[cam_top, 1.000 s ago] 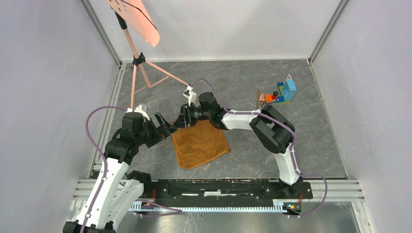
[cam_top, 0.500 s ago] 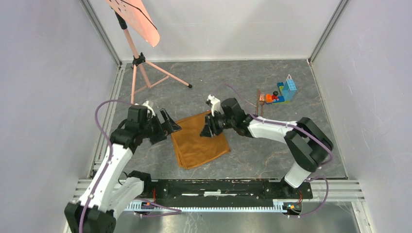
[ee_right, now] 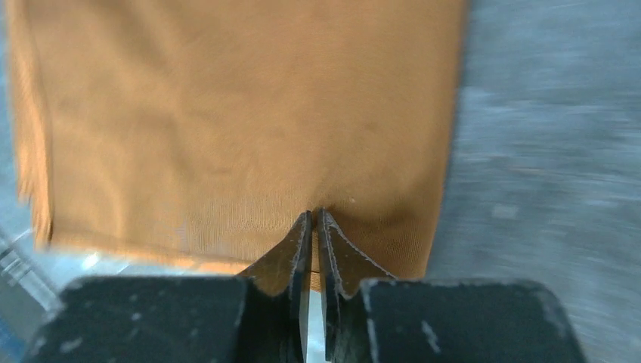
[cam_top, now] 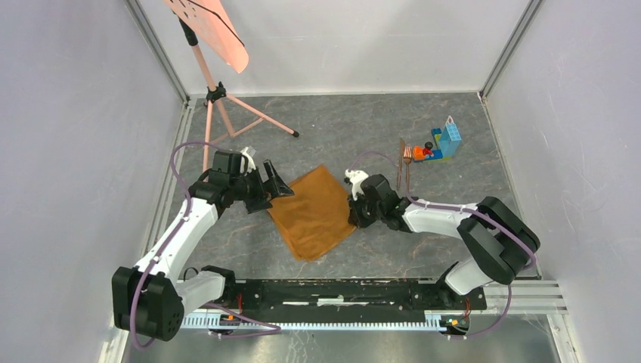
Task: Fold the napkin into a case and place the utensils inside
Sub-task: Rotate the square-folded napkin at the center of the board.
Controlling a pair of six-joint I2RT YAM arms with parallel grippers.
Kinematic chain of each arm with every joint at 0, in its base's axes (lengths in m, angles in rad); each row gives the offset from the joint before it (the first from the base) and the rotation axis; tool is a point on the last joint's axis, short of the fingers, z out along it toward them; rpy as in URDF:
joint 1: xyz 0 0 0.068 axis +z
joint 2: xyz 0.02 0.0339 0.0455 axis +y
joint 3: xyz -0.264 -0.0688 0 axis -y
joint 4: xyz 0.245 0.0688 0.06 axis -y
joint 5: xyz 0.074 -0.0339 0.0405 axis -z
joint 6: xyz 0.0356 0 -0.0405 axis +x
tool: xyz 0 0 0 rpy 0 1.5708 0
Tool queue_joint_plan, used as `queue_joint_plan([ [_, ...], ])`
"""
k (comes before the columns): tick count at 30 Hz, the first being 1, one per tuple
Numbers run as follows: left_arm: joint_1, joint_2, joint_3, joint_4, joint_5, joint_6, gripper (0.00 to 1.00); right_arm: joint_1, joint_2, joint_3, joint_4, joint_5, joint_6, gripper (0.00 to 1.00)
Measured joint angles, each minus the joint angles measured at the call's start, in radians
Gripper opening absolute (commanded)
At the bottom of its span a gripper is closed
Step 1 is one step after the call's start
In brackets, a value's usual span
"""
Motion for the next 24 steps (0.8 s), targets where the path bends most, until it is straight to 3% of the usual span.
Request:
queue_joint_plan([
  [2, -0.002, 0.0, 0.0, 0.0, 0.001, 0.005, 0.98, -0.035, 0.004, 0.028, -0.024, 0.117, -0.027, 0.15],
  [7, -0.002, 0.014, 0.003, 0.002, 0.0, 0.018, 0.99, -0.124, 0.035, 0.138, -0.137, 0.341, -0.116, 0.44],
  [10, -0.002, 0.074, 0.026, 0.008, -0.013, 0.026, 0.98, -0.128, 0.036, 0.218, -0.183, 0.35, -0.166, 0.58],
  [15, -0.004, 0.243, 0.079, 0.041, -0.064, 0.047, 0.96, -0.124, 0.002, 0.24, -0.148, 0.188, -0.188, 0.63],
  [20, -0.016, 0.414, 0.082, 0.095, -0.092, 0.065, 0.94, -0.12, -0.094, 0.099, -0.126, 0.068, -0.164, 0.66],
  [24, -0.045, 0.485, 0.081, 0.13, -0.105, 0.079, 0.85, -0.135, -0.149, 0.0, -0.118, 0.034, -0.149, 0.66],
])
